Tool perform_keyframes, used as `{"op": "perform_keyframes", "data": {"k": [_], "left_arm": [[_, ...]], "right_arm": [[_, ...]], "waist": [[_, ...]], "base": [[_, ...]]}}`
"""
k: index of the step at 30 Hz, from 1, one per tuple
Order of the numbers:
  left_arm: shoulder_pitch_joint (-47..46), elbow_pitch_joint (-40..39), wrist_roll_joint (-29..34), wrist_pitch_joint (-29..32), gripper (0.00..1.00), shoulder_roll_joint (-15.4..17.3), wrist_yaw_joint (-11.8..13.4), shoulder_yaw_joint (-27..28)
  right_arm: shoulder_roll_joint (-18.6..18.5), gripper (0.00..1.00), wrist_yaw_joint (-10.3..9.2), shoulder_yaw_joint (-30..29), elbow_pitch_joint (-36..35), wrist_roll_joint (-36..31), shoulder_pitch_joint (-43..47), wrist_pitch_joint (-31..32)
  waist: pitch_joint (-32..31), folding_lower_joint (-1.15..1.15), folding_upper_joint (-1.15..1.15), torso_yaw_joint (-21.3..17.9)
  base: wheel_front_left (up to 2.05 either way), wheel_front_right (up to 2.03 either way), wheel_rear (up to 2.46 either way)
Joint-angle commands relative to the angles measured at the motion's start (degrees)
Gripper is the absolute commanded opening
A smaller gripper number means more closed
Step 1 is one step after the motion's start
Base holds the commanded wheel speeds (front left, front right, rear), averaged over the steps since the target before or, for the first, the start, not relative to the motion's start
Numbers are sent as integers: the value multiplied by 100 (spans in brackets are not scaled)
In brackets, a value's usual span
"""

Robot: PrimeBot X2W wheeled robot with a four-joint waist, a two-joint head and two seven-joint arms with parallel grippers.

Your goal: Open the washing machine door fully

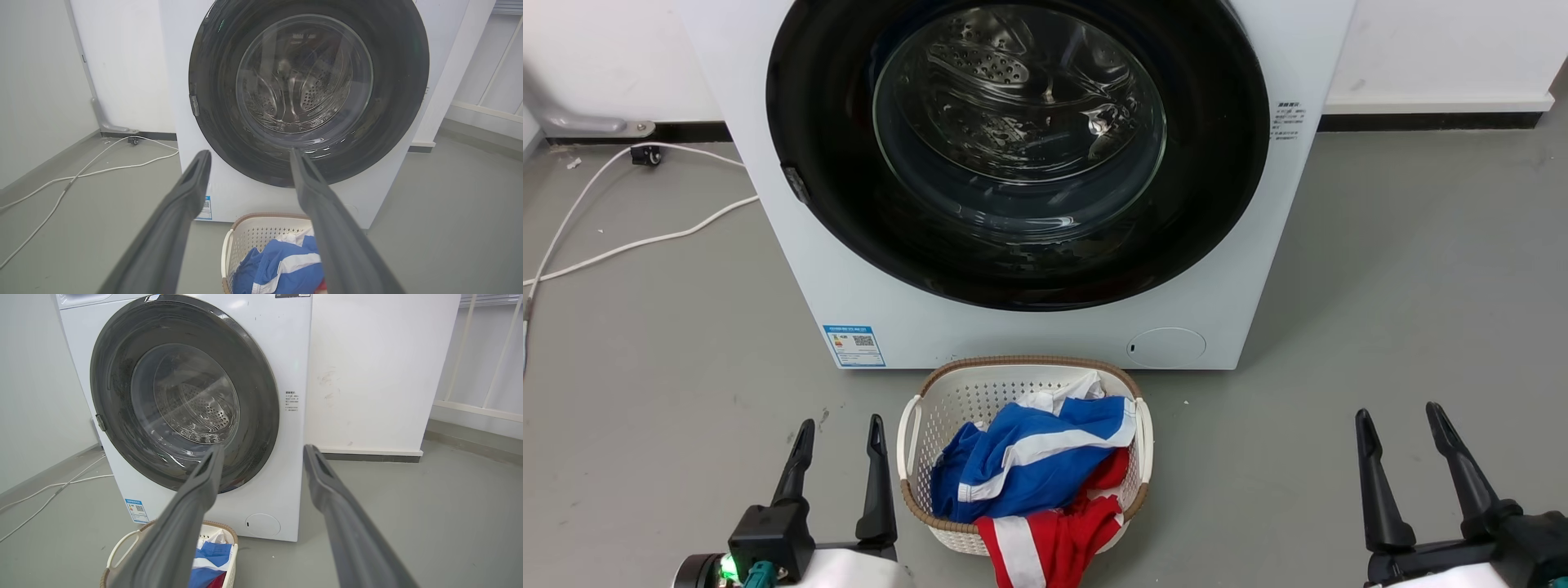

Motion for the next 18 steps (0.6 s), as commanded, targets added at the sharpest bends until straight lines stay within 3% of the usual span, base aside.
{"op": "perform_keyframes", "data": {"k": [1,18], "left_arm": [[46,-18,185,-68,100,-25,-48,32],[129,65,687,-182,100,-171,-211,228]], "right_arm": [[-20,100,12,23,-52,-145,67,-60],[-19,100,6,-4,66,-160,159,-178]], "waist": [[5,0,0,-5],[-23,0,0,3]], "base": [[0,0,0],[0,0,0]]}}
